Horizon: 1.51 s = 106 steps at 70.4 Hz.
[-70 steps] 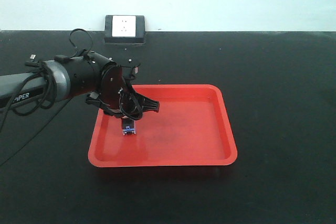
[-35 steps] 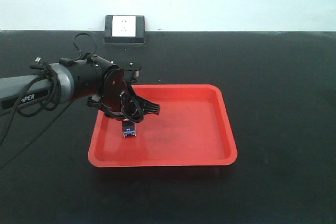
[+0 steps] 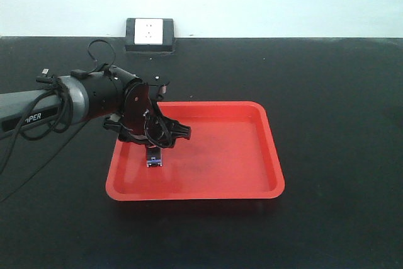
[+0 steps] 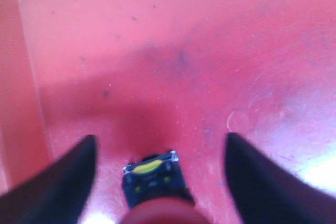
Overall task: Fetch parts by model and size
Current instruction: 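Lower the red-capped button into the tray and open the left gripper, then withdraw the open left gripper away from the tray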
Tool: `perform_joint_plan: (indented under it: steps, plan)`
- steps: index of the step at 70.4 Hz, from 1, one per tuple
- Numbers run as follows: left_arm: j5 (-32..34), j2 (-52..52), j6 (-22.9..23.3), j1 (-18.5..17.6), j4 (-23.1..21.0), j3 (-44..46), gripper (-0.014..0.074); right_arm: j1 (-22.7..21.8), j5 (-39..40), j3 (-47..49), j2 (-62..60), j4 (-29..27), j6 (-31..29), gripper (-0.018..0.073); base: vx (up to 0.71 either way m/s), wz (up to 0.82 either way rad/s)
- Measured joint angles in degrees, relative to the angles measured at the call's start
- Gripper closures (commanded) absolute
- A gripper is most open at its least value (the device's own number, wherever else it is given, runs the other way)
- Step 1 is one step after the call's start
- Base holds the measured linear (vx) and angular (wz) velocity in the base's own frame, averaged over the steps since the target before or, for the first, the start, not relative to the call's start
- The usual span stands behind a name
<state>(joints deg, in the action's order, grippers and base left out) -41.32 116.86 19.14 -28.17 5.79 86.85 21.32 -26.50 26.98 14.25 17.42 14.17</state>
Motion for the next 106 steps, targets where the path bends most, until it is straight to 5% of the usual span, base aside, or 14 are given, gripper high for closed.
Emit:
perform_joint_plan:
  steps: [25, 53, 80, 92, 106]
  plan:
    - [-1.43, -5.16, 0.00, 0.00, 1.47, 0.00, -0.0023, 0.00, 0.00, 0.00, 0.00, 0.00, 0.00, 0.0564, 0.00, 0.00]
    - [-5.99, -17.34, -0.43, 1.10, 12.62, -1.48, 0.0121, 0.00, 0.00, 0.00, 0.00, -0.13, 0.00, 0.0564, 0.00, 0.00]
    - [3.01, -38.92, -2.43, 10.62, 14.80, -24.63, 0.0447, 0.00, 0.00, 0.00, 0.00, -4.28, 0.00, 0.0564, 0.00, 0.00]
    - [7.04, -51.35, -2.54, 13.16, 19.31, -32.99, 0.0600, 0.00, 0.00, 0.00, 0.00, -5.04, 0.00, 0.0564, 0.00, 0.00]
    - [8.46, -66.66, -2.60, 13.60, 23.68, -41.03, 0.0603, 0.00, 0.00, 0.00, 0.00, -5.81, 0.00, 0.0564, 0.00, 0.00]
